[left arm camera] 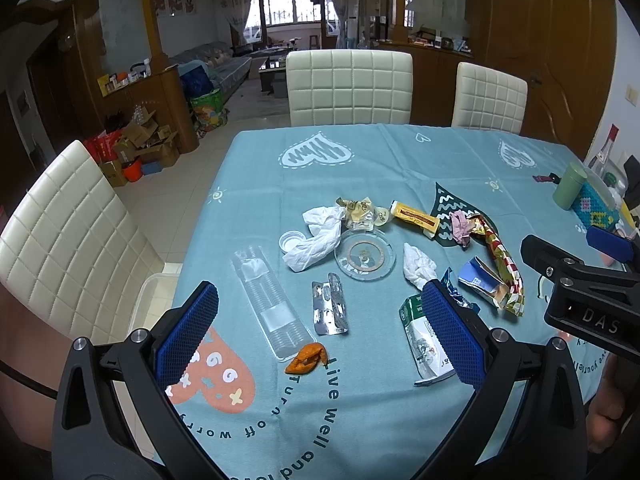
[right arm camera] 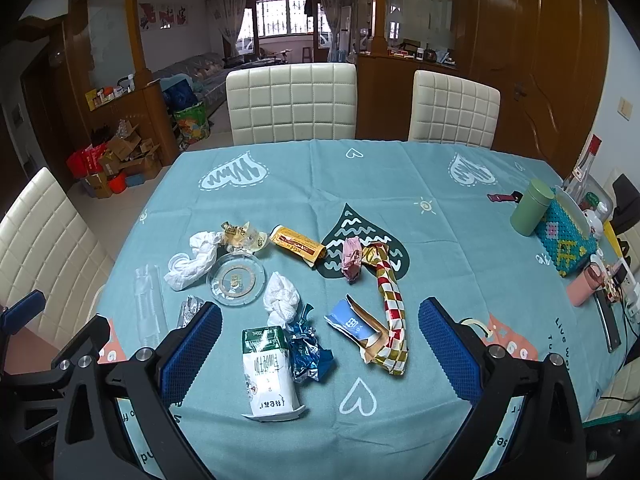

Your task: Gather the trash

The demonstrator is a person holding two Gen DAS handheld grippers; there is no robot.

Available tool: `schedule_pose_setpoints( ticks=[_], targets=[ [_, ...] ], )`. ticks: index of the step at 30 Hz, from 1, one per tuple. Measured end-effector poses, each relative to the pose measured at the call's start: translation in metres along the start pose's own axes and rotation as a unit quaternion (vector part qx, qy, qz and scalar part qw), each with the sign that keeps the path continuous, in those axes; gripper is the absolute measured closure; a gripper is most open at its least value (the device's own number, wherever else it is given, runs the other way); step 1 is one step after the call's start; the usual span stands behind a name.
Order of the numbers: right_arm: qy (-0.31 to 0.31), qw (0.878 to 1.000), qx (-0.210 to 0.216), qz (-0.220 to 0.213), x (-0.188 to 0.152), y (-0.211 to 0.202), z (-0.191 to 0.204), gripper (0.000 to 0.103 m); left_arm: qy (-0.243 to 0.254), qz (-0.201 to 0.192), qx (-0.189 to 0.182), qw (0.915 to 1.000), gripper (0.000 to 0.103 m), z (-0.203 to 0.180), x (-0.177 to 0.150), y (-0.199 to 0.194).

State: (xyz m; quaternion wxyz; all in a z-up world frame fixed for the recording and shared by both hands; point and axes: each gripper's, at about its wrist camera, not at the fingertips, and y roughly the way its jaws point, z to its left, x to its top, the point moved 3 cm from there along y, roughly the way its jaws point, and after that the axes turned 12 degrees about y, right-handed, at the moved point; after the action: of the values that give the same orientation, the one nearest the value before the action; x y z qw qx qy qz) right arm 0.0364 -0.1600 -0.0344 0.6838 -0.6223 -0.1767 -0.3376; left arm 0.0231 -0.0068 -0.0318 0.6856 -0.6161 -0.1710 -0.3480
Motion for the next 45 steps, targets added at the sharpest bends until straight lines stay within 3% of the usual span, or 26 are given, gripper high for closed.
schedule_pose_setpoints(
  ticks=[29,45],
  targets=[
    [0.005,1.0,-0.003,-0.001,-0.003,-0.003,0.001,0.007,0.0,-0.002,-0.004,1.0,0.003,-0.001,0.0,-0.003],
    [0.023,1.0,-0.008,0.016,-0.001,0.017,-0.012,0.007,-0.046,0.021,0.015,0.9986,0.003,0.022,-0.004,0.022]
  ],
)
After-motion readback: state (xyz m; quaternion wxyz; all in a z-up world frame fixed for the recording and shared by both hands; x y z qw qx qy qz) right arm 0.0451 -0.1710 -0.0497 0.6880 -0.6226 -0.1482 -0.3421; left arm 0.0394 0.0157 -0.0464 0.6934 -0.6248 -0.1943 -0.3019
